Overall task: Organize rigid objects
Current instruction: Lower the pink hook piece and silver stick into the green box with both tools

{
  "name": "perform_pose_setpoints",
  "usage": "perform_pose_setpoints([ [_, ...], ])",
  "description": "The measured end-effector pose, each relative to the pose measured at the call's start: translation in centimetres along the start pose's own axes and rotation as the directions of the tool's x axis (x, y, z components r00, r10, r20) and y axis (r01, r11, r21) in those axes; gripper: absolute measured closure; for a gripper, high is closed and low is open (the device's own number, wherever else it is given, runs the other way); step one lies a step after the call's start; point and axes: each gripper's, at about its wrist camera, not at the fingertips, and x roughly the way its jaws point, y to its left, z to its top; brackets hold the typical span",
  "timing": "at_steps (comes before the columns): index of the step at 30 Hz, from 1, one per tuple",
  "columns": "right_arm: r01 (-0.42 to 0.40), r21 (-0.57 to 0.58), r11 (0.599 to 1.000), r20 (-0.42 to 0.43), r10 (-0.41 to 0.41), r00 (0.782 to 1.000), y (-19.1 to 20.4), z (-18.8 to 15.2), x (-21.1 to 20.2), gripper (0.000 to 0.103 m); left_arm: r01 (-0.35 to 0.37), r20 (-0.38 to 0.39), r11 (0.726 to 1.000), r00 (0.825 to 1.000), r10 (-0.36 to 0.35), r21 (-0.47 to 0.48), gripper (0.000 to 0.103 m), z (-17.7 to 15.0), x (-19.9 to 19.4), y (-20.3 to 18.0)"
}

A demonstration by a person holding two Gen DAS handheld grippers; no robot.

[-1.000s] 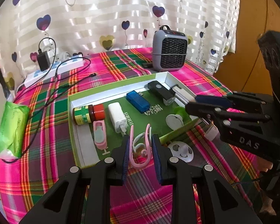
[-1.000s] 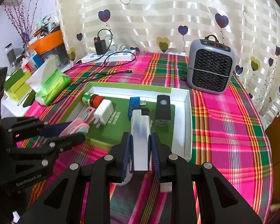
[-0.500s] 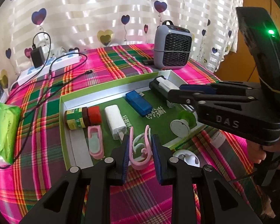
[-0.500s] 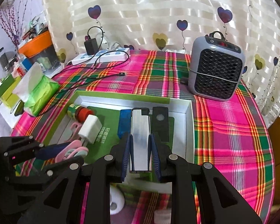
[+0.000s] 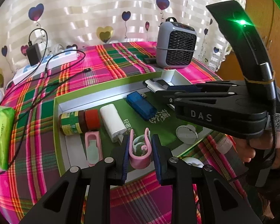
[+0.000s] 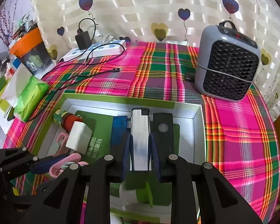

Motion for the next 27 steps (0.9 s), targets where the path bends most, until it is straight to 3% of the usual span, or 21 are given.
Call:
perform_pose_setpoints([
  [27, -0.013, 0.009, 1.000, -0.015, 0.013, 1.000, 0.1, 0.4, 1.2, 0.079, 0.003, -0.021, 1.000, 1.000, -0.003, 0.010, 0.081, -0.1, 1.0, -0.2],
])
